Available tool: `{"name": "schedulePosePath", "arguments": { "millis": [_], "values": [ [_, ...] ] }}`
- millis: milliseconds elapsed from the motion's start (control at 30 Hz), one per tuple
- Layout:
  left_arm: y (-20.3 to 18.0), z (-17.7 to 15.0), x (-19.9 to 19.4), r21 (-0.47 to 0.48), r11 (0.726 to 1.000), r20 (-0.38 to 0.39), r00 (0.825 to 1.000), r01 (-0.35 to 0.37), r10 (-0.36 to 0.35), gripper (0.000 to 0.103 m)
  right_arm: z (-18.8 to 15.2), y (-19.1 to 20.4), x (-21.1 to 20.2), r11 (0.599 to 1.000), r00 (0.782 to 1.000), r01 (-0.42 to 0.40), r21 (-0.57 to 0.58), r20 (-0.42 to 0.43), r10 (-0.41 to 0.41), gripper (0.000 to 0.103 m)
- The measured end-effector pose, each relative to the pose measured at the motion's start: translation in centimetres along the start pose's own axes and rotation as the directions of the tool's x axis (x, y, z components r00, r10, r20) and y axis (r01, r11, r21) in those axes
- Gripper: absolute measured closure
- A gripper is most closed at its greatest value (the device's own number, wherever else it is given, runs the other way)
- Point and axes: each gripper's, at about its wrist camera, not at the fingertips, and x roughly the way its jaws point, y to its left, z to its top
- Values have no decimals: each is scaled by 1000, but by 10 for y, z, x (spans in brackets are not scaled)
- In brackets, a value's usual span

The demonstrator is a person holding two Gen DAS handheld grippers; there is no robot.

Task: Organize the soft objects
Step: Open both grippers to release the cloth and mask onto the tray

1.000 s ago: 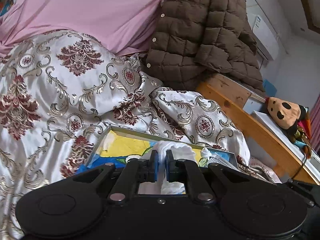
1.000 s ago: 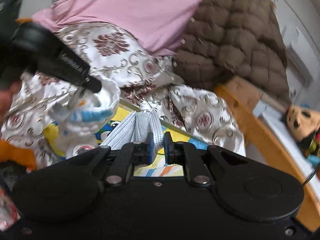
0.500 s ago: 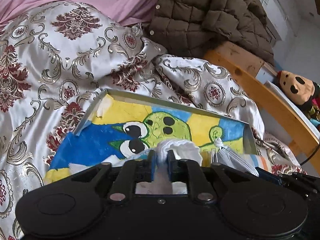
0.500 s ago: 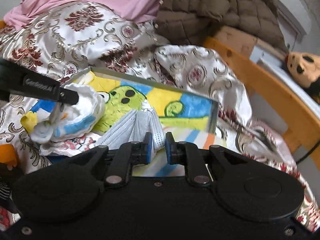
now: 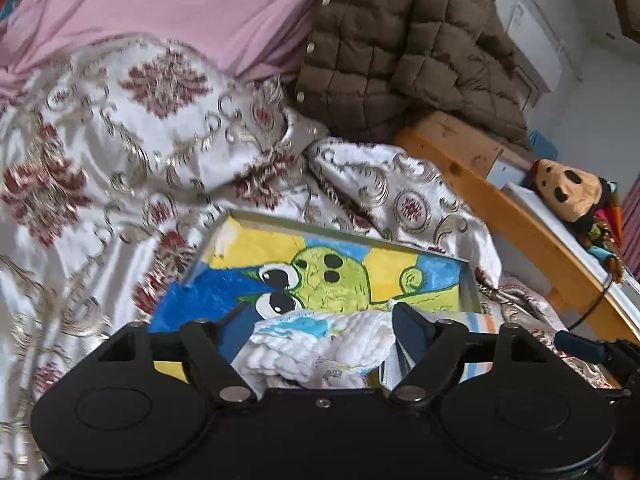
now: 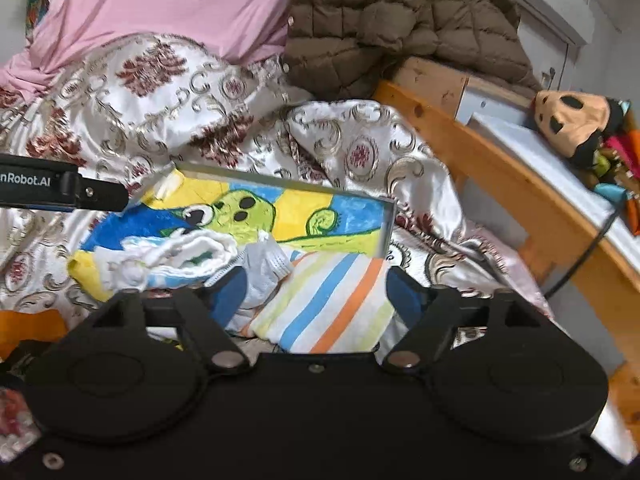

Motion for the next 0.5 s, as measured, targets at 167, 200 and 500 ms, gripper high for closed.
{"name": "schedulePosePath", "arguments": {
  "millis": [167, 200, 500],
  "values": [
    [-5, -1, -48, 43, 999, 45, 999, -6, 5, 8, 7, 5, -46, 1000, 999, -4, -18, 47, 5, 2],
    [-6, -1, -57, 51, 999, 56, 998, -6, 3, 6, 8, 6, -56, 1000, 998, -13, -15, 56, 14, 1],
    [-17, -19, -138, 133, 991, 118, 993, -15, -1, 1, 9, 21, -144, 999, 994, -32, 3, 107, 32, 1]
  ]
}}
